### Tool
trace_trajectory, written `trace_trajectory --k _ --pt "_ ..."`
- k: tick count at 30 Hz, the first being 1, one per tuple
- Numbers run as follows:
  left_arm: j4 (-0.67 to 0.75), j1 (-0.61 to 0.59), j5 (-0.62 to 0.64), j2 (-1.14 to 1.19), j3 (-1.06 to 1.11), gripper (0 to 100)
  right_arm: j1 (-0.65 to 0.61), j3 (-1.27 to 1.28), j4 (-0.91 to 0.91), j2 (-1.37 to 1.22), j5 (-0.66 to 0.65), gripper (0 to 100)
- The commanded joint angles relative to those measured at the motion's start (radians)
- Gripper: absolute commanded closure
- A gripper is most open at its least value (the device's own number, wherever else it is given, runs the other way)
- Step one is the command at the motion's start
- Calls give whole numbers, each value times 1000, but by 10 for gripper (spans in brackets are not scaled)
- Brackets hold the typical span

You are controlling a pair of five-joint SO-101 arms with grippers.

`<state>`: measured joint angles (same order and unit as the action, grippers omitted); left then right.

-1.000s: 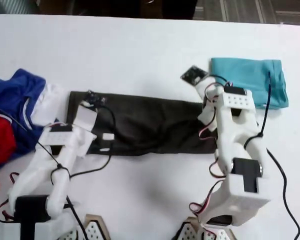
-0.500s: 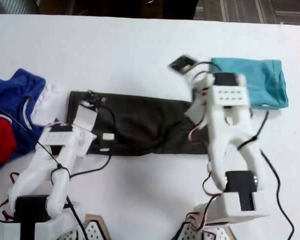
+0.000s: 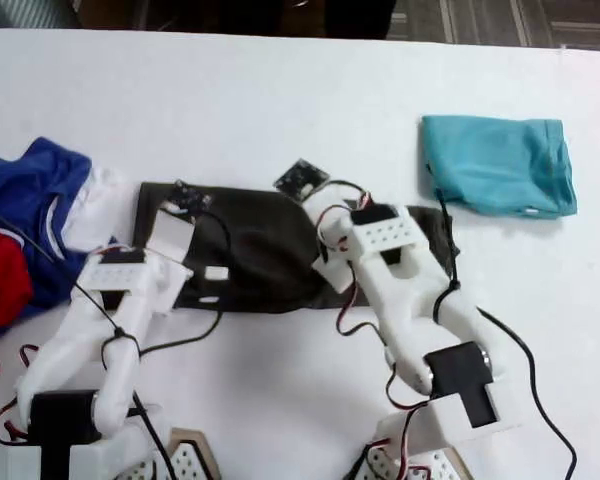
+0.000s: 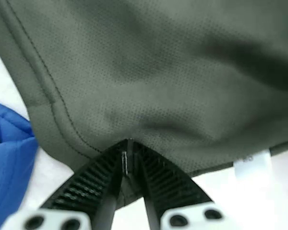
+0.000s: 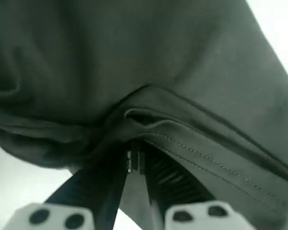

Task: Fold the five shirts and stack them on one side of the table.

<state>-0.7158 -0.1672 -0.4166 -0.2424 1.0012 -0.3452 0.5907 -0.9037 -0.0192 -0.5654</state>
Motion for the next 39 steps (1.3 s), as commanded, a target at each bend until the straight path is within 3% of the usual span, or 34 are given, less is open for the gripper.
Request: trace_trajectory --k 1,6,12,15,18,24,30,34,39 --pt "21 15 -5 2 2 974 -13 14 39 53 8 979" --pt "21 15 -5 2 2 974 59 -38 -101 159 6 979" --pt "21 15 -5 2 2 974 288 -21 -213 392 -8 979" --pt "21 15 -5 2 2 974 383 71 -208 430 -126 979" --pt "21 15 -5 2 2 974 447 201 -127 430 -221 979" --pt "21 15 -5 2 2 974 519 407 137 430 -284 979" --pt "21 15 -5 2 2 974 539 451 110 444 -325 979" --pt "21 15 -5 2 2 974 555 368 47 512 -302 979" --pt "21 15 -5 2 2 974 615 80 -79 613 -74 979"
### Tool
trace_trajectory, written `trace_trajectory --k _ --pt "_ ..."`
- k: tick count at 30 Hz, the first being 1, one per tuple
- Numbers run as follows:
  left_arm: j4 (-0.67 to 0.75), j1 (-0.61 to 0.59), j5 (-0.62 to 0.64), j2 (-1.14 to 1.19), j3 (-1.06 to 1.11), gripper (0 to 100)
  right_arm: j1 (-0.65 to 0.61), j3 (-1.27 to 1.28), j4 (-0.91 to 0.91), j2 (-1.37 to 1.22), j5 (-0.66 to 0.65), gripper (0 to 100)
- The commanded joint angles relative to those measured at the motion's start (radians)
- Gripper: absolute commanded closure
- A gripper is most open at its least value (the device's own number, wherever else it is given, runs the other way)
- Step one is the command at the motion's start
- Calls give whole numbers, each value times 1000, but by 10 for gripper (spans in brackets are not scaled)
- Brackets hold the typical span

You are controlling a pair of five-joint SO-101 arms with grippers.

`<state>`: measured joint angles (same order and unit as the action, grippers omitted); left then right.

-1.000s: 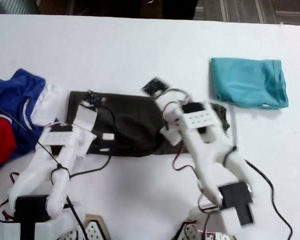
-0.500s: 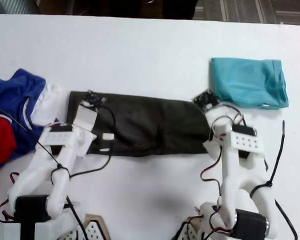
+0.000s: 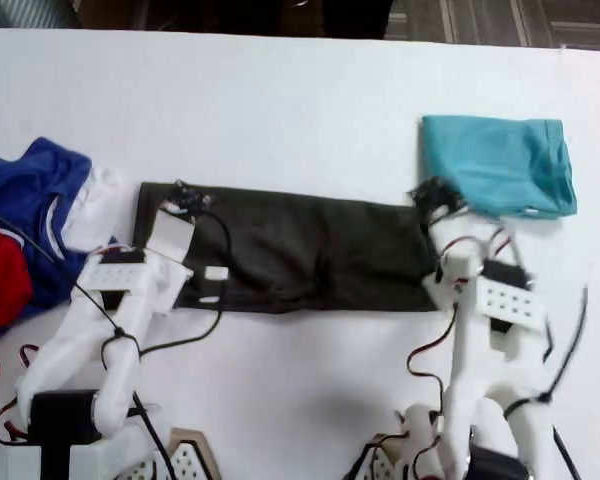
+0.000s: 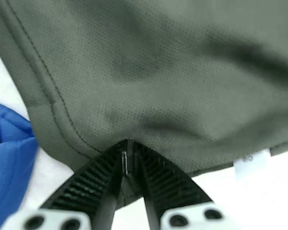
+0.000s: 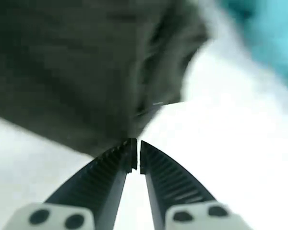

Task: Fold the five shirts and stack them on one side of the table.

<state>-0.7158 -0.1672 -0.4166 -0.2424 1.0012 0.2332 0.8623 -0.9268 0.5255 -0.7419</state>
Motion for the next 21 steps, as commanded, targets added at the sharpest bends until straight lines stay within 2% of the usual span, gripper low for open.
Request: trace_trajectory --k 1,4,9,13,17,21 --pt "21 15 -5 2 2 974 44 -258 -71 67 114 979" --pt "21 15 -5 2 2 974 51 -428 -79 -4 118 978" --pt "21 15 -5 0 2 974 48 -601 -81 -269 140 979" --pt "21 15 -5 0 2 974 28 -621 -82 -484 270 979" --pt "21 15 -5 0 2 974 -27 -621 -81 -633 276 979" --pt "21 15 -5 0 2 974 -77 -621 -81 -668 276 979"
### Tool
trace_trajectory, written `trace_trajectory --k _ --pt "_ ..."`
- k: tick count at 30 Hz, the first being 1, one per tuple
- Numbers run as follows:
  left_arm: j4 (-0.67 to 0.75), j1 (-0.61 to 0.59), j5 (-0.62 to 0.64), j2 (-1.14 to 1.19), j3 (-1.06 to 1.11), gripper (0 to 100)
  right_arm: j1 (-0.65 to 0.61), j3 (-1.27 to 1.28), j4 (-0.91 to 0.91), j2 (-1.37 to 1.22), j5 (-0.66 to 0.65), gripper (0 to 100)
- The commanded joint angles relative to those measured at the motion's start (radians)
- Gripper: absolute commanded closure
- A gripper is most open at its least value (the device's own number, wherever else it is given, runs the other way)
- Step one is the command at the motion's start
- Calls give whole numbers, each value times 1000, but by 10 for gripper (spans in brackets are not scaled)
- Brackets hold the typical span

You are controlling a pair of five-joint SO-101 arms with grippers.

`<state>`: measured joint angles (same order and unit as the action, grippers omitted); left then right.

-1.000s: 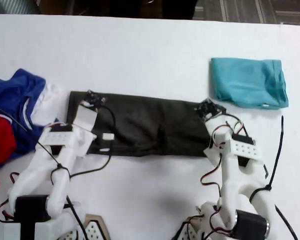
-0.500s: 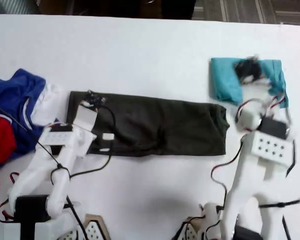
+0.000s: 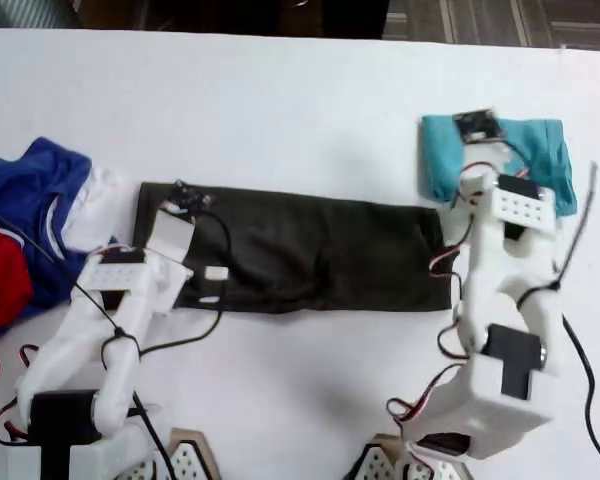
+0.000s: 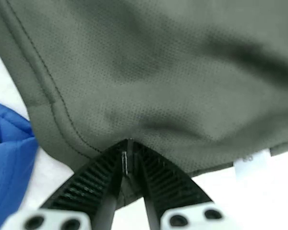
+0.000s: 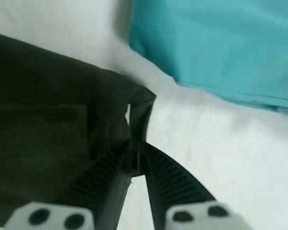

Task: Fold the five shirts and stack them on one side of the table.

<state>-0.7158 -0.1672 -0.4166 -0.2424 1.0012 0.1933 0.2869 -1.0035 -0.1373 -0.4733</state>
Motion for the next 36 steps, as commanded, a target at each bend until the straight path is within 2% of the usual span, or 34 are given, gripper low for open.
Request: trace_trajectory --k 1,8,18,23,29,32,36 --pt "21 15 -5 0 2 974 -48 -46 -4 -5 8 979" --pt "21 15 -5 0 2 974 -79 -44 45 -36 8 979" --pt "21 15 -5 0 2 974 33 -46 159 -84 8 979" --pt "21 15 -5 0 2 974 51 -46 71 56 8 979" --pt "21 15 -5 0 2 974 54 -3 -142 321 5 979" --pt "21 15 -3 0 1 973 48 104 -193 430 -2 978" --pt "21 15 -3 0 -1 973 67 354 -133 550 -25 978"
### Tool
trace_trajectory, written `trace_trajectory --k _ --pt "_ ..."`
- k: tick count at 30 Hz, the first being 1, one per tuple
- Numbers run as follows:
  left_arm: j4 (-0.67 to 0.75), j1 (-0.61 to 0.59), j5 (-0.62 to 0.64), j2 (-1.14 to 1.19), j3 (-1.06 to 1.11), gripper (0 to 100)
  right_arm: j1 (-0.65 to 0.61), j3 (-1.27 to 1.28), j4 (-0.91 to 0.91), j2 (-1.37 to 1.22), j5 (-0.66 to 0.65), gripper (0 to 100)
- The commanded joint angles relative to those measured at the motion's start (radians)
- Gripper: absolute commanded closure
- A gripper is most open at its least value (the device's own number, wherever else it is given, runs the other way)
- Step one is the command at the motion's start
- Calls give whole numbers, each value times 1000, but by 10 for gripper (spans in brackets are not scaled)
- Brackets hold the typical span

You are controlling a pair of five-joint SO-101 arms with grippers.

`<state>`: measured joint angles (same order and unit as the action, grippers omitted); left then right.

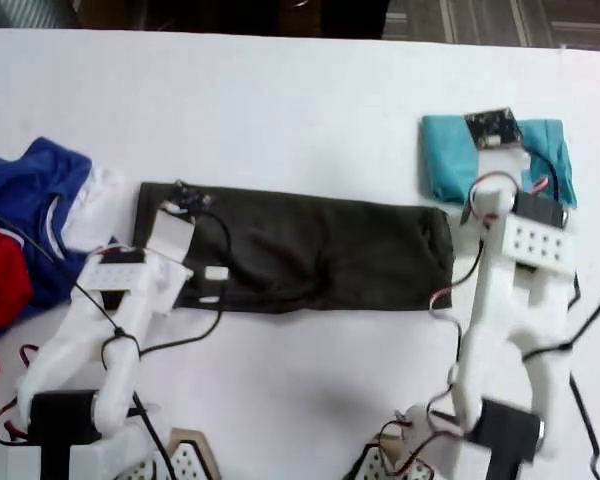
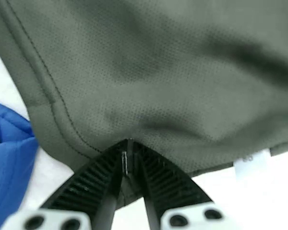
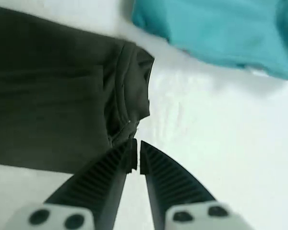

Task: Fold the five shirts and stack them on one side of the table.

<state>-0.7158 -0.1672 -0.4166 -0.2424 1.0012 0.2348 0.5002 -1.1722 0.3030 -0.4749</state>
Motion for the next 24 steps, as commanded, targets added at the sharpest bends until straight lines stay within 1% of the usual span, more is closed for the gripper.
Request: trace_trajectory --k 1,3,7,10,12,16,24 --pt "21 15 -3 0 -1 973 36 218 70 139 -28 978" --pt "21 15 -3 -2 -1 973 68 376 170 197 -32 978" --pt "21 15 -3 -2 -1 972 168 675 437 305 -26 979" --pt "21 15 -3 -2 -1 972 220 809 564 369 -26 979" --pt "21 15 -3 -2 -1 972 226 819 562 403 -23 978" --pt "21 15 -3 -2 -1 972 225 856 587 441 31 978" --pt "21 17 -3 -3 -2 972 226 858 590 438 34 978"
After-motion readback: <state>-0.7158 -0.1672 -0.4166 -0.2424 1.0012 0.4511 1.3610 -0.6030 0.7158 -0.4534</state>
